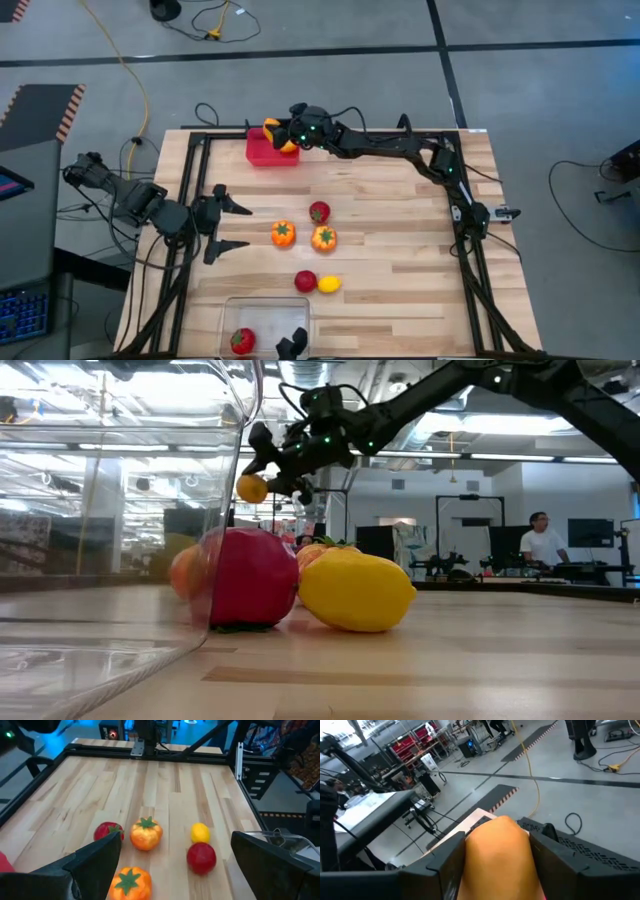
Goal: Sort produce into baskets
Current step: Put the top yellow lemon into the red bin, then put the left orange tomato into the transparent bin
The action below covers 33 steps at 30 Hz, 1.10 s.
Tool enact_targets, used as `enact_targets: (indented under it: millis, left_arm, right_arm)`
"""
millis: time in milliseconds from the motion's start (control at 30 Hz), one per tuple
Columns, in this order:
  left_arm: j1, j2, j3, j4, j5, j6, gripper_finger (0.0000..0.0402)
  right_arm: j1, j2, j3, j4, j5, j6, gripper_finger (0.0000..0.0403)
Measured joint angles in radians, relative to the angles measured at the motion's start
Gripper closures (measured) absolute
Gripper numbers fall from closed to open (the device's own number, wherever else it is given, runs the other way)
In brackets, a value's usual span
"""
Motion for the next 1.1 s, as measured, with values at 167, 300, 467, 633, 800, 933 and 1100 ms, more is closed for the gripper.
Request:
enact_targets:
  millis: [167,300,467,633,800,933,1100]
  left_arm:
    - [0.0,0.001,0.0,0.0,0.001,0.024,0.0036]
    - [0.0,0.001,0.0,0.0,0.001,0.024,0.0036]
    - [0.0,0.001,0.0,0.0,0.001,0.024,0.0036]
    - [0.0,0.001,0.0,0.0,-0.001,0.024,0.0036]
    - [0.0,0.006,-0.001,0.007,-0.023,0.022,0.0036]
    - [0.003,0.035,-0.001,0.029,-0.068,0.017,0.0036]
    - [0.041,0.109,-0.001,0.035,-0.05,0.029,0.0036]
  right_arm:
    - [0.001,-0.002,0.0,0.005,0.001,0.0,0.0154]
    - [-0.001,-0.002,0.0,-0.02,0.002,0.0,0.0144]
    - [-0.01,-0.002,0.0,-0.013,0.002,0.0,0.0136]
    - [-0.013,-0.002,0.0,-0.016,0.0,0.0,0.0132]
    - [-0.031,-0.044,-0.004,-0.05,-0.203,-0.003,0.0132]
    - [-0.038,-0.145,-0.002,-0.143,-0.26,-0.089,0.0132]
    - [-0.008,-0.29,-0.002,-0.36,-0.253,-0.237,0.0132]
